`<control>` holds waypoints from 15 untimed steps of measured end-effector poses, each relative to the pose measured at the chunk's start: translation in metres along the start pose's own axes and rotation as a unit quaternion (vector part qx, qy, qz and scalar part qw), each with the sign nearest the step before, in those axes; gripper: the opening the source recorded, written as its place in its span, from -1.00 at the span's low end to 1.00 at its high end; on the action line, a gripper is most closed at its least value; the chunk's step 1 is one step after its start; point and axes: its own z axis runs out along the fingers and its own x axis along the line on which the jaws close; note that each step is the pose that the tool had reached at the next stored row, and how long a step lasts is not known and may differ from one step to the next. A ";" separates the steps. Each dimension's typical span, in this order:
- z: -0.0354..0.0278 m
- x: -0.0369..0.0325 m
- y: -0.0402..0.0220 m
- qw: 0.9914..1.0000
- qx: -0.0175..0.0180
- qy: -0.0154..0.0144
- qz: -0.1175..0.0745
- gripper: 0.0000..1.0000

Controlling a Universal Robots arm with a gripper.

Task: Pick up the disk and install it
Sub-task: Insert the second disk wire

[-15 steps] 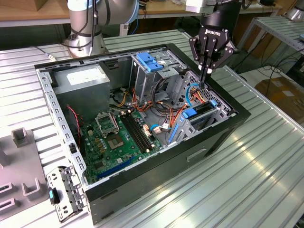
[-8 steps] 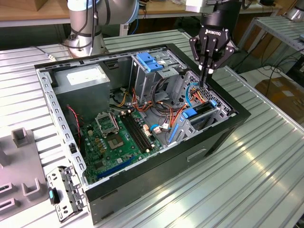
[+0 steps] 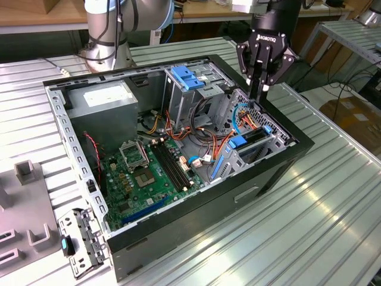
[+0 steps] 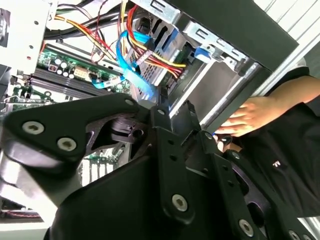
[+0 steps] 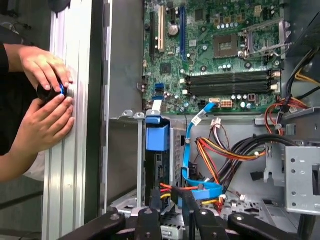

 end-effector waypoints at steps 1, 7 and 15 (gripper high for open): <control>-0.0008 0.0003 0.0001 1.000 0.000 0.000 0.000 -0.37; 0.0015 -0.0048 -0.0007 1.000 -0.001 0.000 0.000 -0.37; 0.0179 -0.0116 -0.0021 1.000 -0.001 0.000 0.000 -0.37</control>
